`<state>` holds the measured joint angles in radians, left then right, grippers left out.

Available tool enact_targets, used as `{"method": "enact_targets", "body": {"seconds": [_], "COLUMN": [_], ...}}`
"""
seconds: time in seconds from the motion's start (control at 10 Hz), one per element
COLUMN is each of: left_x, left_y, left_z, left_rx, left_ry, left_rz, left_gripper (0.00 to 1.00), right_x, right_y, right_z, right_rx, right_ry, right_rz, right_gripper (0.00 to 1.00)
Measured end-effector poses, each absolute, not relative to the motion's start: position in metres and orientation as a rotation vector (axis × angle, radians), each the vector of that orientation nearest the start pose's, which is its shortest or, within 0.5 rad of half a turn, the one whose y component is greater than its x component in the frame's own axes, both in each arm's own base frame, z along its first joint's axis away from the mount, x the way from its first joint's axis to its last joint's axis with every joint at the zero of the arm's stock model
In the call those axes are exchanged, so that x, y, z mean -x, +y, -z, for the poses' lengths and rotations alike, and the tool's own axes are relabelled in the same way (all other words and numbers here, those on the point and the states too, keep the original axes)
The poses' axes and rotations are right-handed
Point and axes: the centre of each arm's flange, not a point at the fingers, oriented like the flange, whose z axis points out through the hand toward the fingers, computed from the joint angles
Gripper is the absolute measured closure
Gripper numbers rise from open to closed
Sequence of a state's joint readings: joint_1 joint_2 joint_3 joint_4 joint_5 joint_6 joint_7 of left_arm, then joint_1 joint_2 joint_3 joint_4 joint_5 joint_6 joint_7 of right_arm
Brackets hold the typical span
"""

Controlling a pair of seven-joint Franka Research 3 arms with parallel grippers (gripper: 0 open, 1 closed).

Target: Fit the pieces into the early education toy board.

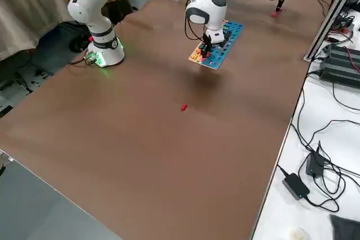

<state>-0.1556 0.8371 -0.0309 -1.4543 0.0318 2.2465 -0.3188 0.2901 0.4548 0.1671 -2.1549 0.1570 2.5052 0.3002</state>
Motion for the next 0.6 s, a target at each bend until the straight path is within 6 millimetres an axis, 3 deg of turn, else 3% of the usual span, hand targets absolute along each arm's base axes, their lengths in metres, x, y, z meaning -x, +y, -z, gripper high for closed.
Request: {"method": "enact_targets", "body": {"seconds": [0.4, 0.6], "left_x": [-0.7045, -0.7046], "left_y": [-0.1278, -0.1278], "left_z": [-0.1821, -0.1824], "left_rx": [3.123, 3.123], "left_ry": [-0.192, -0.193], "left_rz": [-0.066, -0.065], "left_gripper": [0.56, 0.65], "right_x": [-0.4996, -0.5010], "right_y": [0.2465, 0.2467], "right_z": [-0.1816, -0.1866], "right_rx": [3.023, 3.024], "right_ry": [-0.021, -0.023], "right_rz": [-0.258, -0.277], "right_gripper": [0.45, 0.47]}}
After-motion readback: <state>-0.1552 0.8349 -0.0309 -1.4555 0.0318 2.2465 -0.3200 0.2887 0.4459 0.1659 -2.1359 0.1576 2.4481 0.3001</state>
